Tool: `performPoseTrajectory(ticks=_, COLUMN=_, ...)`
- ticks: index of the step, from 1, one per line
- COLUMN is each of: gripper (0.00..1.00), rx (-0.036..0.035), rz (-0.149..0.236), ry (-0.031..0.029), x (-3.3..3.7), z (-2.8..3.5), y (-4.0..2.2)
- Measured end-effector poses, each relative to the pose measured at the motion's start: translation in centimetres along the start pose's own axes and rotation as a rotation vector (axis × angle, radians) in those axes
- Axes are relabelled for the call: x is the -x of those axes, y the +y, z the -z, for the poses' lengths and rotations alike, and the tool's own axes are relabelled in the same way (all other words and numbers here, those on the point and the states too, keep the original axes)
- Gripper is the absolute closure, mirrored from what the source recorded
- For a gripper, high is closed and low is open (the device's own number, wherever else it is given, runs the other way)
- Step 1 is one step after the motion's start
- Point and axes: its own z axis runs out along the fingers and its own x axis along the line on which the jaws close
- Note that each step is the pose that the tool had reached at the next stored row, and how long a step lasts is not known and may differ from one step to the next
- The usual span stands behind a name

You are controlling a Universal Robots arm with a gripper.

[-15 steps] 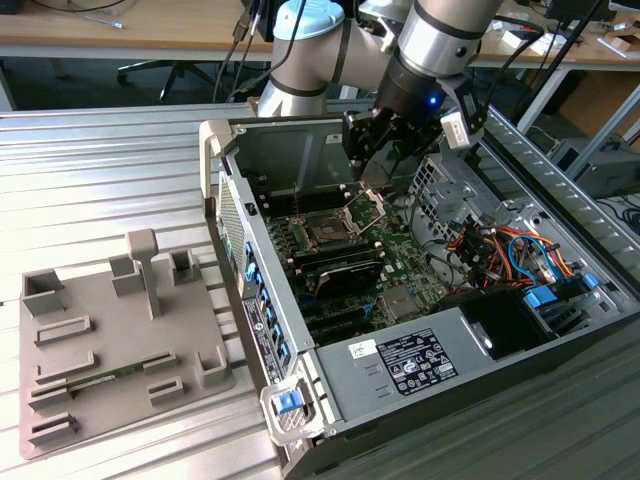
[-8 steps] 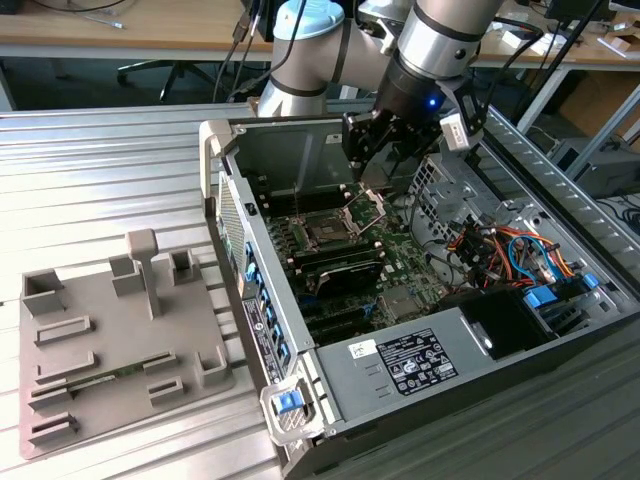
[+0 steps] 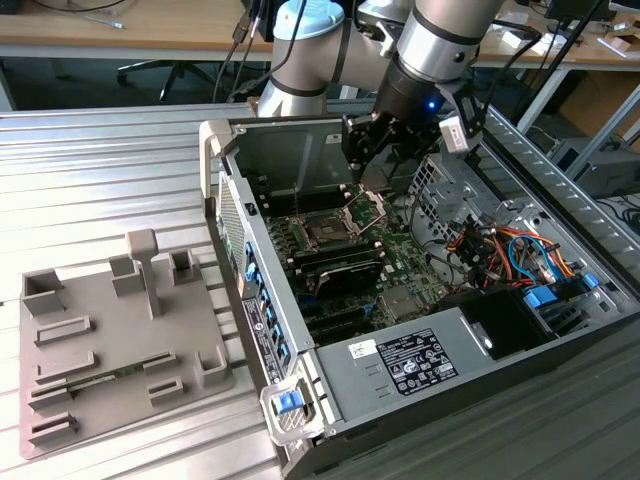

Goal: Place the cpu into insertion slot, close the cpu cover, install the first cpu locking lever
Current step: 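Place the cpu into insertion slot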

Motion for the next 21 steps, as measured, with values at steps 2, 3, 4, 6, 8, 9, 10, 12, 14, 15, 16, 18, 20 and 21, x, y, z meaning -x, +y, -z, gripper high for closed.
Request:
performPoseTrajectory(ticks=2, gripper=0.45, rx=0.0000, rz=0.000, ry=0.0000, x=0.01, z=-0.54, y=-0.10)
performPoseTrajectory(ticks=3, gripper=0.45, rx=0.0001, rz=0.000, ry=0.0000, x=0.01, z=-0.61, y=-0.12)
performPoseTrajectory(ticks=4, gripper=0.45, rx=-0.0002, rz=0.000, ry=0.0000, x=0.01, z=-0.63, y=-0.13)
performPoseTrajectory(ticks=6, gripper=0.45, rx=0.0001, rz=-0.003, ry=-0.0003, x=0.02, z=-0.64, y=-0.13)
performPoseTrajectory(ticks=8, gripper=0.45, rx=0.0002, rz=-0.009, ry=-0.0009, x=0.02, z=-0.65, y=-0.12)
performPoseTrajectory(ticks=9, gripper=0.45, rx=0.0003, rz=-0.014, ry=-0.0013, x=0.02, z=-0.65, y=-0.13)
performPoseTrajectory(ticks=10, gripper=0.45, rx=0.0004, rz=-0.019, ry=-0.0018, x=0.02, z=-0.65, y=-0.12)
performPoseTrajectory(ticks=12, gripper=0.45, rx=0.0005, rz=-0.032, ry=-0.0028, x=0.02, z=-0.66, y=-0.13)
performPoseTrajectory(ticks=14, gripper=0.45, rx=0.0007, rz=-0.043, ry=-0.0039, x=0.02, z=-0.66, y=-0.13)
performPoseTrajectory(ticks=15, gripper=0.45, rx=0.0008, rz=-0.047, ry=-0.0042, x=0.02, z=-0.67, y=-0.13)
performPoseTrajectory(ticks=16, gripper=0.45, rx=0.0009, rz=-0.053, ry=-0.0048, x=0.02, z=-0.67, y=-0.13)
performPoseTrajectory(ticks=18, gripper=0.45, rx=0.0010, rz=-0.061, ry=-0.0055, x=0.02, z=-0.67, y=-0.13)
performPoseTrajectory(ticks=20, gripper=0.45, rx=0.0012, rz=-0.071, ry=-0.0064, x=0.02, z=-0.68, y=-0.13)
performPoseTrajectory(ticks=21, gripper=0.45, rx=0.0012, rz=-0.075, ry=-0.0067, x=0.02, z=-0.68, y=-0.13)
